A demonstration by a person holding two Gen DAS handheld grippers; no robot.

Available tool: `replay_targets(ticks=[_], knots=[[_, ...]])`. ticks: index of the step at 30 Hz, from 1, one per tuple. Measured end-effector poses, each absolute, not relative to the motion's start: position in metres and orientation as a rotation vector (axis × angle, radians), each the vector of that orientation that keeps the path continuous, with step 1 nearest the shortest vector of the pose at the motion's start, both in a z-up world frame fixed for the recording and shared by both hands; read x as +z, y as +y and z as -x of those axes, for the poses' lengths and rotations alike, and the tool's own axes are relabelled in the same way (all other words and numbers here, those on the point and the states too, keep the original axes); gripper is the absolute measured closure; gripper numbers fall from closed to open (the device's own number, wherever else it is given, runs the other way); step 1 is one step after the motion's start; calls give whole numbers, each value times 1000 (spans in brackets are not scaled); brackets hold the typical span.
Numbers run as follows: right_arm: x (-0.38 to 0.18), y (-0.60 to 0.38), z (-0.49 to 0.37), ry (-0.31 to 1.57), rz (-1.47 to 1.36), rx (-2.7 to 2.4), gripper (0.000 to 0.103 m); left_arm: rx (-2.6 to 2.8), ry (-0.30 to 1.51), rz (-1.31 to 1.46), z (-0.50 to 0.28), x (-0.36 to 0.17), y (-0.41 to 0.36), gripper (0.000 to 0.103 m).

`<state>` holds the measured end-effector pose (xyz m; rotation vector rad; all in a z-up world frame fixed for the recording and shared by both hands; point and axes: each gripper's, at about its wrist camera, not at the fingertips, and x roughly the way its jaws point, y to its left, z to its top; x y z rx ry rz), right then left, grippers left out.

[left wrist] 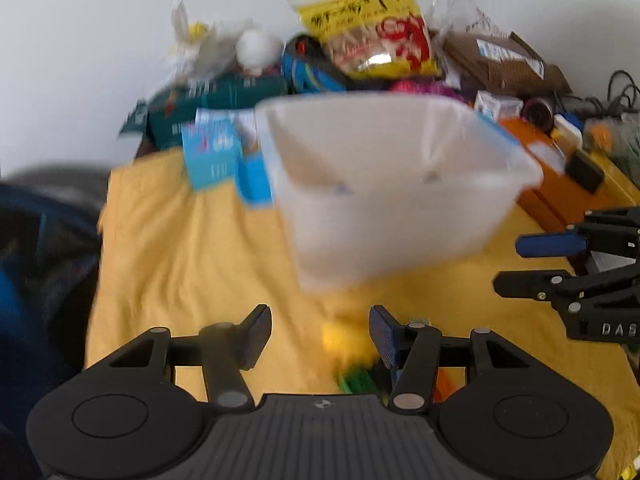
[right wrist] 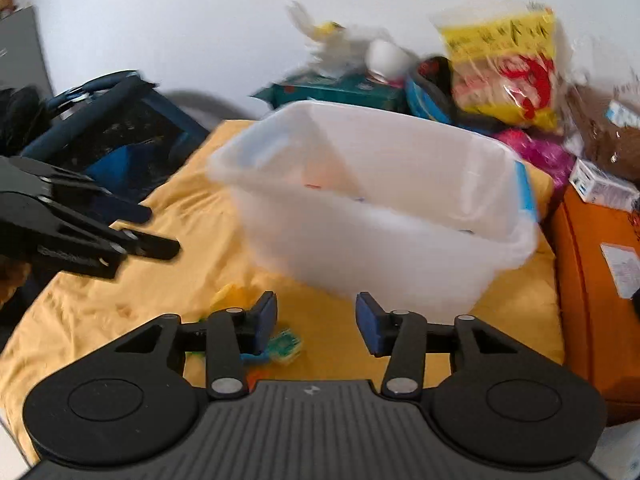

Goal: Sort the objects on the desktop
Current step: 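Grasp the orange block with the right gripper while the left gripper grasps the green block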

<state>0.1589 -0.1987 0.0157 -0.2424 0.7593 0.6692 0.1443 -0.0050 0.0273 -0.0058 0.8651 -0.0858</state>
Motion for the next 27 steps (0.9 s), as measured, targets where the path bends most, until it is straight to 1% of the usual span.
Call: replay_targets(ticks=[3, 4, 7, 14, 17, 18, 20, 21, 22, 23, 24, 25, 26, 27], knots=[[-12, -192, -154, 872, 186, 671, 57, -73, 901, 35, -129, 4, -8, 45], [-20, -190, -153, 882, 197, 662, 60, -75, 916, 32, -127, -4, -10, 45], [-33, -184, -154, 906, 190, 637, 64, -66, 943, 23, -126, -23, -15, 45], [-52, -175, -157, 957, 170, 600, 65, -94, 927, 2, -135, -40, -29, 46], [-60, -172, -157, 967, 156, 602, 65, -93, 944, -26, -139, -49, -34, 47], [-60, -169, -157, 961, 168, 604, 66, -91, 951, -27, -141, -52, -34, 51], [-62, -164, -157, 971, 182, 618, 67, -70, 966, -21, -145, -59, -32, 52], [-65, -162, -158, 984, 191, 626, 76, -69, 972, -15, -147, -60, -32, 53], [-68, -161, -157, 996, 201, 630, 79, -82, 979, -12, -148, -63, -32, 53], [-69, -162, -156, 994, 201, 632, 81, -95, 976, -20, -147, -65, -33, 58], [-68, -165, -155, 988, 199, 632, 86, -111, 969, -42, -146, -66, -35, 63], [-68, -169, -154, 982, 192, 632, 86, -124, 956, -69, -143, -66, -38, 65], [-67, -173, -154, 977, 185, 630, 86, -131, 947, -85, -141, -65, -39, 72], [-65, -177, -154, 971, 180, 631, 86, -130, 941, -81, -140, -65, -37, 76]])
